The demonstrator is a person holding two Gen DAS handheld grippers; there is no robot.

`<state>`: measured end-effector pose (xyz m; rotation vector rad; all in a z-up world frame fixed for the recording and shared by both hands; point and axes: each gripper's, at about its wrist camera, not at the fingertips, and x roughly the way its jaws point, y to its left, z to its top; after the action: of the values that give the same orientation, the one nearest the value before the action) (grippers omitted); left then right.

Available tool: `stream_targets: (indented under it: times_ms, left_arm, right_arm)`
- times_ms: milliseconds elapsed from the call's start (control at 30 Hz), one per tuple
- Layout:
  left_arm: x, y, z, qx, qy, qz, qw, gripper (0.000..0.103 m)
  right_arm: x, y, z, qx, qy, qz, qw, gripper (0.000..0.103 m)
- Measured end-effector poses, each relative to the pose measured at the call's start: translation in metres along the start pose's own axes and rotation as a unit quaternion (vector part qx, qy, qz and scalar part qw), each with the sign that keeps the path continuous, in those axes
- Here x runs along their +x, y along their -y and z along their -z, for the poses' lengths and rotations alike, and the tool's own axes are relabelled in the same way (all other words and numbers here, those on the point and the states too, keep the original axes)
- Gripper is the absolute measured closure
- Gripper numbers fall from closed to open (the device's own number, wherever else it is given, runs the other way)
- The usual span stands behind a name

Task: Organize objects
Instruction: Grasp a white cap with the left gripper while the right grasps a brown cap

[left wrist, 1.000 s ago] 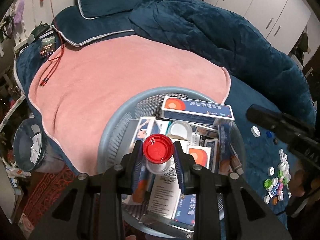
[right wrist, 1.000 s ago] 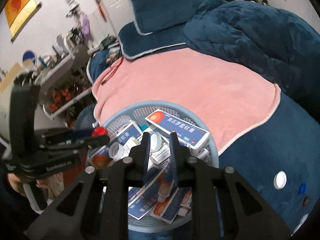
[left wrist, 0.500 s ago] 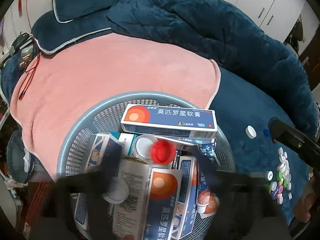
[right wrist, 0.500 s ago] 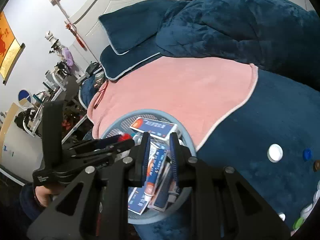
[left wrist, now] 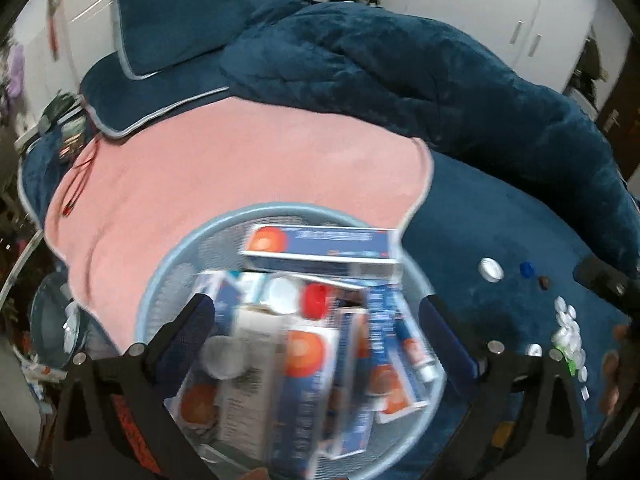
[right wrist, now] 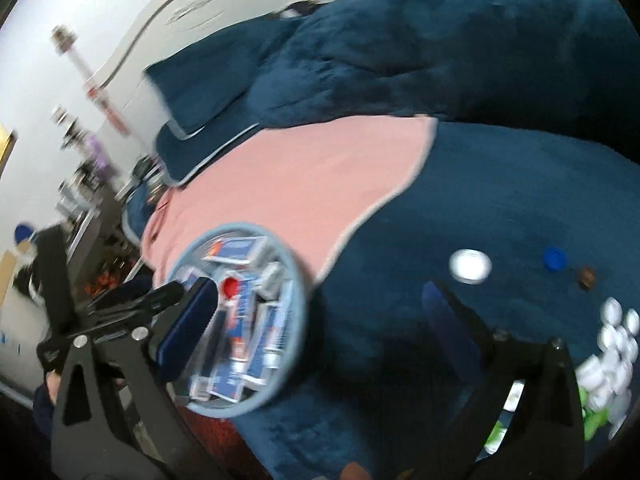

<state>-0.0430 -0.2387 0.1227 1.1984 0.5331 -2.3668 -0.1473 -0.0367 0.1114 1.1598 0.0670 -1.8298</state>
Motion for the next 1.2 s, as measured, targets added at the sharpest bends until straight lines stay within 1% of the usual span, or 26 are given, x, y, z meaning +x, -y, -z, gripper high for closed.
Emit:
stream_targets:
  times_ms: [100, 133, 233, 333, 467, 533, 633, 667, 700, 767, 800, 833, 867, 900, 933, 1000, 1067, 1133, 1167, 1200]
  left_arm:
    - [0.007, 0.035, 0.002, 0.032, -0.006, 0.020, 0.9993, 0.001]
    - [0.011, 0.047, 0.003, 0.043, -0.009, 0.026, 0.9987, 0.001]
    - [0.028, 0.092, 0.009, 0.079, -0.022, 0.044, 0.9957, 0.001]
    - [0.055, 0.141, 0.016, 0.115, -0.039, 0.057, 0.9909, 0.001]
    - [0.093, 0.189, 0.021, 0.139, -0.046, 0.060, 0.9874, 0.001]
    - [0.113, 0.205, 0.022, 0.140, -0.048, 0.057, 0.9873, 0.002]
    - [0.145, 0.222, 0.022, 0.128, -0.059, 0.051, 0.9887, 0.004]
    - [0.158, 0.225, 0.022, 0.123, -0.064, 0.043, 0.9894, 0.005]
    - [0.165, 0.228, 0.022, 0.122, -0.066, 0.038, 0.9897, 0.010]
    - [0.182, 0.232, 0.022, 0.119, -0.067, 0.027, 0.9902, 0.012]
    - [0.188, 0.233, 0.022, 0.118, -0.069, 0.026, 0.9903, 0.015]
    - [0.194, 0.233, 0.022, 0.118, -0.071, 0.026, 0.9901, 0.020]
    - [0.200, 0.234, 0.021, 0.124, -0.069, 0.024, 0.9896, 0.023]
    - [0.203, 0.235, 0.021, 0.129, -0.067, 0.021, 0.9893, 0.033]
    - [0.205, 0.236, 0.021, 0.133, -0.063, 0.017, 0.9889, 0.050]
    - [0.207, 0.236, 0.018, 0.138, -0.056, 0.016, 0.9887, 0.063]
    - [0.204, 0.233, 0.014, 0.131, -0.054, 0.028, 0.9895, 0.062]
    - [0.198, 0.229, 0.012, 0.129, -0.050, 0.032, 0.9899, 0.062]
    - [0.195, 0.227, 0.011, 0.128, -0.050, 0.034, 0.9899, 0.062]
    - [0.192, 0.225, 0.009, 0.127, -0.050, 0.035, 0.9900, 0.062]
  right_arm:
    - [-0.016, 0.038, -0.006, 0.051, 0.005, 0.027, 0.998, 0.000]
    - [-0.022, 0.054, -0.006, 0.073, 0.008, 0.041, 0.996, 0.000]
    - [-0.041, 0.092, -0.008, 0.127, 0.023, 0.066, 0.990, 0.000]
    - [-0.053, 0.125, -0.004, 0.168, 0.027, 0.078, 0.982, 0.000]
    - [-0.057, 0.156, 0.006, 0.202, 0.022, 0.089, 0.975, 0.000]
    - [-0.059, 0.167, 0.010, 0.210, 0.022, 0.094, 0.973, 0.000]
    - [-0.065, 0.179, 0.015, 0.207, 0.025, 0.099, 0.973, 0.000]
    - [-0.066, 0.181, 0.016, 0.201, 0.026, 0.104, 0.974, 0.000]
    - [-0.065, 0.182, 0.015, 0.192, 0.026, 0.110, 0.975, 0.000]
    - [-0.062, 0.187, 0.013, 0.174, 0.021, 0.129, 0.976, 0.000]
    - [-0.059, 0.192, 0.014, 0.170, 0.018, 0.135, 0.976, 0.001]
    - [-0.057, 0.198, 0.014, 0.170, 0.015, 0.141, 0.975, 0.001]
    - [-0.056, 0.204, 0.015, 0.172, 0.014, 0.144, 0.975, 0.001]
    - [-0.055, 0.211, 0.016, 0.174, 0.011, 0.147, 0.974, 0.001]
    - [-0.051, 0.219, 0.014, 0.172, 0.008, 0.155, 0.973, 0.001]
    - [-0.043, 0.227, 0.012, 0.153, -0.002, 0.172, 0.973, 0.002]
    - [-0.031, 0.230, 0.010, 0.128, -0.013, 0.179, 0.975, 0.006]
    - [-0.011, 0.233, 0.008, 0.090, -0.037, 0.177, 0.979, 0.018]
    - [-0.001, 0.233, 0.006, 0.072, -0.049, 0.177, 0.980, 0.022]
    - [0.005, 0.233, 0.005, 0.063, -0.055, 0.177, 0.981, 0.029]
